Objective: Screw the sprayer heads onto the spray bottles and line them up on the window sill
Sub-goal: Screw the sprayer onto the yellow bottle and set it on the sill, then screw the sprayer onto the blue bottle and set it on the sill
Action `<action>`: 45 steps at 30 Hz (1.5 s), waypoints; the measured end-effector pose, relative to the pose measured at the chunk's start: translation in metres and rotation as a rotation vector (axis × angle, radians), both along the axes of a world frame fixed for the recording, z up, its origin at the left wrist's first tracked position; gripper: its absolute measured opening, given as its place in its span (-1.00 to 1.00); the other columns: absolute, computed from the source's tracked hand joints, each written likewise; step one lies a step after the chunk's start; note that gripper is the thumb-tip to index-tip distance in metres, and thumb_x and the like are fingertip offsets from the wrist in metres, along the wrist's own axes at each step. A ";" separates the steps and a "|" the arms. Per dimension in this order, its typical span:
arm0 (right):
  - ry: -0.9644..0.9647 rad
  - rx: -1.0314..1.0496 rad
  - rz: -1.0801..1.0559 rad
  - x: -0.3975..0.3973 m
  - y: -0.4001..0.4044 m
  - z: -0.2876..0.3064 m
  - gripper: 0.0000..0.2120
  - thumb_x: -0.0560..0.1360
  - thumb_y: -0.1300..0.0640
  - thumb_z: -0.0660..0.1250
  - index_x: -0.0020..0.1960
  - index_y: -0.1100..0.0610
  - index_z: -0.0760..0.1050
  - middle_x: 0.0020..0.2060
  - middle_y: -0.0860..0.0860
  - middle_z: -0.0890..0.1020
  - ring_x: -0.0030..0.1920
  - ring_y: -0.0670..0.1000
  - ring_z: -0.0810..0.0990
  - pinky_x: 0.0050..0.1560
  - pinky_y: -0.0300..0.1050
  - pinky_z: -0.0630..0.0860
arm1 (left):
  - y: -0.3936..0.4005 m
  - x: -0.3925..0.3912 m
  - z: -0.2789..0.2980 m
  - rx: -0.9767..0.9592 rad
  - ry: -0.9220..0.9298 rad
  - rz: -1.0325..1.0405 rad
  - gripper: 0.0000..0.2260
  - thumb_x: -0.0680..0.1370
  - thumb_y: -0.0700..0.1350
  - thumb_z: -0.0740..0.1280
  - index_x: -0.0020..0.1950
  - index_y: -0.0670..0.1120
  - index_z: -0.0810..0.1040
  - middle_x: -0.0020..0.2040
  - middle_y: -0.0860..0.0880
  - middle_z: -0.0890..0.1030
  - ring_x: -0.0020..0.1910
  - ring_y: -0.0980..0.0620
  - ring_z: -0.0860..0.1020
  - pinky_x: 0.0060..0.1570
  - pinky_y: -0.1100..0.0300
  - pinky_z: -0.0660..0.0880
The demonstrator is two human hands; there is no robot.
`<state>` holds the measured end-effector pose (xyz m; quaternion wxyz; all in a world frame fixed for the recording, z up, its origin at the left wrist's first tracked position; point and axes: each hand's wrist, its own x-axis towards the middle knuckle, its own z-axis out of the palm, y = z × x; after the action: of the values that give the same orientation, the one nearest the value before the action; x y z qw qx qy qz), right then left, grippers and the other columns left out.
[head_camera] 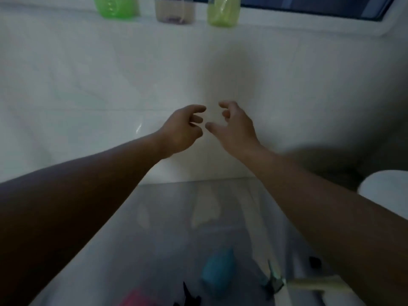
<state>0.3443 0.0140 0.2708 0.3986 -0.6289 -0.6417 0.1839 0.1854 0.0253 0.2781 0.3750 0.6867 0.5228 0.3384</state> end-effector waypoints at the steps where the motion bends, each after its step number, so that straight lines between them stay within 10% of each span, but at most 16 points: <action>1: 0.002 -0.037 0.010 0.002 -0.008 -0.014 -0.38 0.46 -0.02 0.48 0.46 0.06 0.36 0.31 0.10 0.52 0.29 0.04 0.52 0.20 -0.11 0.49 | -0.005 0.001 -0.013 -0.024 0.008 -0.006 -0.44 0.58 -0.33 0.32 0.54 0.03 0.35 0.30 -0.05 0.53 0.20 0.01 0.57 0.02 0.25 0.55; 15: -0.069 -0.599 -0.036 0.084 -0.095 -0.204 -0.68 0.48 0.19 0.43 0.23 0.17 0.57 0.04 0.02 0.60 0.07 0.01 0.58 -0.02 -0.23 0.43 | -0.090 0.041 -0.204 -0.359 0.183 -0.106 -0.37 0.51 -0.23 0.48 0.54 0.03 0.35 0.38 -0.08 0.52 0.33 0.00 0.48 0.13 0.25 0.43; 27: -0.552 -0.947 0.091 0.135 -0.148 -0.296 -0.48 0.43 0.11 0.47 0.34 0.01 0.39 0.30 0.06 0.47 0.25 0.12 0.50 0.11 -0.03 0.50 | -0.136 0.069 -0.309 -0.604 0.468 -0.204 -0.18 0.37 0.10 0.59 0.56 0.03 0.32 0.52 -0.08 0.38 0.50 -0.13 0.30 0.45 -0.04 0.33; 45: -0.952 -0.763 0.298 0.130 -0.162 -0.332 -0.65 0.55 0.21 0.24 0.32 0.07 0.38 0.18 0.14 0.59 0.23 0.21 0.50 0.17 0.04 0.37 | -0.124 0.063 -0.338 -0.591 0.643 -0.236 0.04 0.24 0.17 0.56 0.58 0.12 0.06 0.43 -0.10 0.39 0.33 -0.21 0.47 0.30 -0.08 0.46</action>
<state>0.4745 -0.1481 -0.0610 -0.2133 -0.6437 -0.7188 0.1533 0.2484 -0.0991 -0.0594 0.4096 0.6754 0.6049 -0.1011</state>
